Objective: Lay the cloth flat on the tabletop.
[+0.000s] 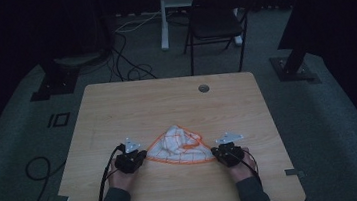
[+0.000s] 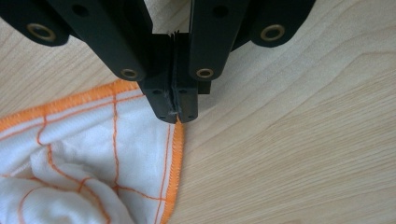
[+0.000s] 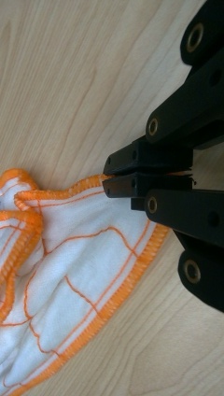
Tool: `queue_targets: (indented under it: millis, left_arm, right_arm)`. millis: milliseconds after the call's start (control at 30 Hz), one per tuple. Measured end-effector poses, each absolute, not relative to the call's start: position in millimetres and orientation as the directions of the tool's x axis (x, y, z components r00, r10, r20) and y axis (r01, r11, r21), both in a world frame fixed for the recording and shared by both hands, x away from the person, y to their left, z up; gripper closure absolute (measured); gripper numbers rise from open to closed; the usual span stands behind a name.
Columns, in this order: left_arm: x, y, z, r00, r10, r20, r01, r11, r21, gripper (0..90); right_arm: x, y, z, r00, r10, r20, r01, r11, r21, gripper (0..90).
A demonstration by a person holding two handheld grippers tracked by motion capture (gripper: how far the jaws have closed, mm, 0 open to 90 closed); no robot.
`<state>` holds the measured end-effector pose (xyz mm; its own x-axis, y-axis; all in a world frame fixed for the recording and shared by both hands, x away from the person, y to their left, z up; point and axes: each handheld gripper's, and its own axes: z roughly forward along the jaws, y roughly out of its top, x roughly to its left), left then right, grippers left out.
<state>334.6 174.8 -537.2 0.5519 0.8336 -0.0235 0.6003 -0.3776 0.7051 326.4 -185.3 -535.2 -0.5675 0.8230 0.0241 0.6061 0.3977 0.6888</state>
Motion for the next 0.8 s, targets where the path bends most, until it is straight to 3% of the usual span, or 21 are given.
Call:
queue_targets:
  millis: [167,400,800]
  left_arm:
    - [332.7,173.5,-537.4,0.551,0.834,-0.026,0.599,-0.374,0.707,89.0]
    - [334.6,169.5,-530.7,0.562,0.827,-0.022,0.578,-0.374,0.725,73.4]
    - [359.0,152.8,-525.5,0.57,0.822,-0.001,0.561,-0.388,0.731,69.1]
  right_arm:
    - [325.2,-186.5,-535.6,-0.567,0.823,0.02,0.605,0.4,0.688,87.7]
    - [327.6,-186.4,-531.4,-0.558,0.83,0.017,0.586,0.379,0.716,78.3]
    - [337.1,-172.6,-529.2,-0.581,0.814,0.008,0.556,0.39,0.734,76.5]
